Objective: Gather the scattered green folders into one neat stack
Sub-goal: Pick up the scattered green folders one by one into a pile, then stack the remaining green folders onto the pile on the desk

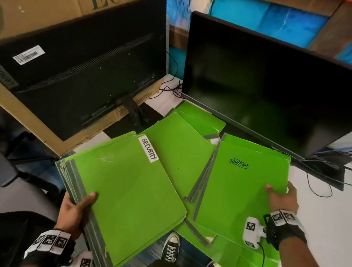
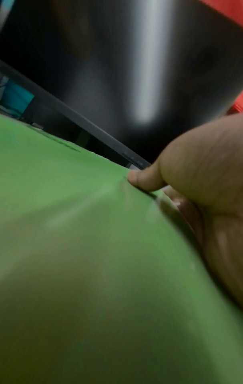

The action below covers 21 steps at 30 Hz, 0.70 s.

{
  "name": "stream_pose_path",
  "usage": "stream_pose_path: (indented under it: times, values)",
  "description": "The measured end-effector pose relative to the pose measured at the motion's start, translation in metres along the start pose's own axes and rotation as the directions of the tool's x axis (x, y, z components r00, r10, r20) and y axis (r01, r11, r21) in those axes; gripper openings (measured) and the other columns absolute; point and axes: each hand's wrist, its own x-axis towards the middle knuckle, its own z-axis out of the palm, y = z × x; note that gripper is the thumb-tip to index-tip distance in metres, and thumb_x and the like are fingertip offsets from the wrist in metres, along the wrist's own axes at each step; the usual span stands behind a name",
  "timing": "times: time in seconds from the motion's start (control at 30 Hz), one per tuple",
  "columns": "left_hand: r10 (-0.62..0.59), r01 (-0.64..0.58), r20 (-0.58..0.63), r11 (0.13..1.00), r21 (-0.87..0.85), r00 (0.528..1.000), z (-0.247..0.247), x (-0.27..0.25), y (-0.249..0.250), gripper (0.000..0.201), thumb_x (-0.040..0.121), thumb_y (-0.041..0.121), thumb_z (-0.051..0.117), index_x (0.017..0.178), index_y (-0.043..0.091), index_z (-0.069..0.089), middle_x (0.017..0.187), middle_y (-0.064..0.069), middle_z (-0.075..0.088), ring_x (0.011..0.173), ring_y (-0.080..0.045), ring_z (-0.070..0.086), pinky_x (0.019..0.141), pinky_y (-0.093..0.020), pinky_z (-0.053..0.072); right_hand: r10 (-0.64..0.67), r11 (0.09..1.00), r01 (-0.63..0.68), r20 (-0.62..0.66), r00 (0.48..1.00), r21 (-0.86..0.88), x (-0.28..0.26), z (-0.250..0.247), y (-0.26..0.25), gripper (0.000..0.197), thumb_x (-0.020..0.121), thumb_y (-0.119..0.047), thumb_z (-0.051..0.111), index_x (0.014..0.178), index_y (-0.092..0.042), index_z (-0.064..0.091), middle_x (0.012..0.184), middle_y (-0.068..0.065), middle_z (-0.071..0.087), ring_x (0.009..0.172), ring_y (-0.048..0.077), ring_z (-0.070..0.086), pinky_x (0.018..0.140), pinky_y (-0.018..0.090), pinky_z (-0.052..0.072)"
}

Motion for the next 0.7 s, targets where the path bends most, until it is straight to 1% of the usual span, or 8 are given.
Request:
stream_pose_path:
  times: [0.1,0.17,0.23,0.33,0.4,0.53,0.6,0.7]
  values:
    - [0.009,-0.009,0.011,1.0,-0.005,1.0,0.006,-0.002,0.01,0.028,0.086,0.002,0.065,0.105,0.012,0.047,0.068,-0.002,0.06,0.043,0.002,0.056,0.042,-0.022,0.046,-0.067,0.996,0.055,0.156,0.985,0.075,0.006,-0.012,0.01,0.065,0.079,-0.035,0.071,0.139,-0.028,0.046,0.129,0.013,0.061,0.116,0.034,0.057,0.101,0.044,0.042]
    - [0.019,-0.018,0.04,1.0,-0.012,0.999,0.012,-0.003,0.016,0.029,0.087,0.002,0.063,0.108,0.011,0.046,0.059,0.007,0.064,0.042,0.001,0.056,0.042,-0.022,0.045,-0.077,0.993,0.053,0.249,0.965,0.101,0.022,-0.014,0.025,0.08,0.06,-0.059,0.075,0.133,-0.047,0.047,0.129,0.004,0.061,0.114,0.03,0.059,0.101,0.048,0.043]
    - [0.026,-0.024,0.075,0.999,-0.023,0.997,0.021,-0.006,0.022,0.029,0.088,0.002,0.063,0.11,0.012,0.047,0.073,-0.001,0.064,0.047,-0.001,0.06,0.041,-0.021,0.047,-0.13,0.98,0.071,0.324,0.937,0.187,0.025,-0.015,0.024,0.086,0.044,-0.071,0.076,0.125,-0.054,0.051,0.128,-0.003,0.061,0.113,0.027,0.06,0.098,0.05,0.045]
    - [0.026,-0.021,0.137,0.999,-0.04,0.99,0.044,-0.01,0.029,0.033,0.087,0.004,0.064,0.116,0.008,0.049,0.084,-0.009,0.059,0.061,-0.016,0.06,0.044,-0.023,0.049,-0.247,0.946,0.135,0.388,0.888,0.295,-0.009,-0.018,-0.017,0.052,0.072,-0.039,0.077,0.118,-0.051,0.057,0.124,-0.005,0.064,0.112,0.023,0.061,0.098,0.051,0.045]
    - [0.028,-0.02,0.199,0.999,-0.041,0.98,0.066,-0.015,0.033,0.037,0.086,0.006,0.066,0.118,0.004,0.049,0.085,-0.015,0.056,0.065,-0.021,0.052,0.045,-0.024,0.048,-0.315,0.93,0.184,0.431,0.845,0.319,-0.023,-0.011,-0.034,0.055,0.081,-0.021,0.07,0.121,-0.055,0.051,0.127,-0.009,0.062,0.116,0.021,0.058,0.101,0.051,0.042]
    - [0.015,0.002,0.332,0.999,-0.049,0.943,0.122,-0.036,0.044,0.048,0.082,0.009,0.072,0.123,0.006,0.049,0.076,-0.011,0.054,0.056,-0.019,0.045,0.04,-0.023,0.042,-0.36,0.925,0.257,0.427,0.829,0.281,-0.034,0.0,-0.046,0.061,0.084,-0.025,0.067,0.139,-0.036,0.042,0.134,-0.006,0.054,0.122,0.015,0.048,0.105,0.042,0.035]
    - [0.022,0.017,0.421,0.996,-0.09,0.907,0.15,-0.049,0.047,0.058,0.075,0.012,0.077,0.125,0.012,0.048,0.093,-0.014,0.062,0.071,-0.024,0.058,0.054,-0.029,0.051,-0.364,0.929,0.289,0.423,0.83,0.231,-0.032,0.001,-0.044,0.06,0.085,-0.029,0.066,0.14,-0.029,0.042,0.136,-0.004,0.053,0.123,0.013,0.046,0.104,0.038,0.033]
    - [0.012,0.056,0.541,0.992,-0.11,0.841,0.185,-0.068,0.051,0.044,0.083,0.01,0.07,0.118,0.023,0.046,0.104,-0.009,0.057,0.092,-0.024,0.056,0.074,-0.036,0.05,-0.322,0.947,0.277,0.423,0.847,0.165,-0.03,-0.005,-0.033,0.064,0.084,-0.033,0.067,0.142,-0.027,0.04,0.141,-0.003,0.049,0.131,0.022,0.043,0.107,0.042,0.032]
